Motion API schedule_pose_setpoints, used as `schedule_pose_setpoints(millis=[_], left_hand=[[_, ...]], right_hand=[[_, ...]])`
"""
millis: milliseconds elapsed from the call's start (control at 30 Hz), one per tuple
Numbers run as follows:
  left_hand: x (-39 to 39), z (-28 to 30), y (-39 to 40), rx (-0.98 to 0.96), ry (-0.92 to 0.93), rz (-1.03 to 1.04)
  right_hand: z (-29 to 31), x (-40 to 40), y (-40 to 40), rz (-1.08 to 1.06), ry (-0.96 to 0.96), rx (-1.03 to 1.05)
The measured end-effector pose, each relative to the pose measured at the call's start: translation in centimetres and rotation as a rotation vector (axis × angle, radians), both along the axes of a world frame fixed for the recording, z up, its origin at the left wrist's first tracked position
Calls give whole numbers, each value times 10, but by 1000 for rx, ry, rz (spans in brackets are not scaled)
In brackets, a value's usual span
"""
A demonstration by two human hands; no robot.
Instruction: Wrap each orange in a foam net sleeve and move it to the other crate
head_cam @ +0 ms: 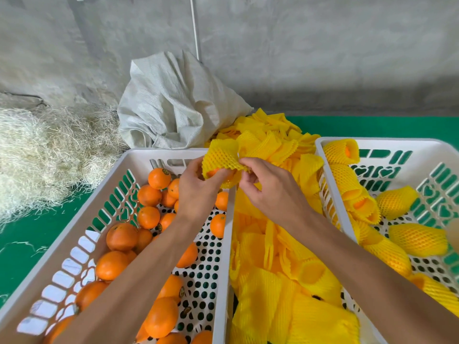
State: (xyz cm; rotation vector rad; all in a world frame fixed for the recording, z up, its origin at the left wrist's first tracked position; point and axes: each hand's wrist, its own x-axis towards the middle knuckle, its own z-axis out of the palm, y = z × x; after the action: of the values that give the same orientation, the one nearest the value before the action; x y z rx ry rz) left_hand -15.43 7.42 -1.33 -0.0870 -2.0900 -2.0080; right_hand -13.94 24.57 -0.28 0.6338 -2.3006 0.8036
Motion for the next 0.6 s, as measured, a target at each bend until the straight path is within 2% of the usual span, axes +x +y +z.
schedule_pose_setpoints(millis=[133,200,300,367,600], left_hand=[[1,-2,11,115,-128,-149],[0,-4,11,40,-127,-190],[2,-6,12,-86,-75,-163],[2,-5,11,-105,-49,-100],[0,-2,4,108,-128,74]], right_hand=[[-10,-5,0,-61,-226,-89],[-12,-8,2,-42,-287,-105],[-9,-10,8,-40,-278,-102],[-7,-11,8,-44,-247,-101],[-3,-2,-5,0,-90,-4]])
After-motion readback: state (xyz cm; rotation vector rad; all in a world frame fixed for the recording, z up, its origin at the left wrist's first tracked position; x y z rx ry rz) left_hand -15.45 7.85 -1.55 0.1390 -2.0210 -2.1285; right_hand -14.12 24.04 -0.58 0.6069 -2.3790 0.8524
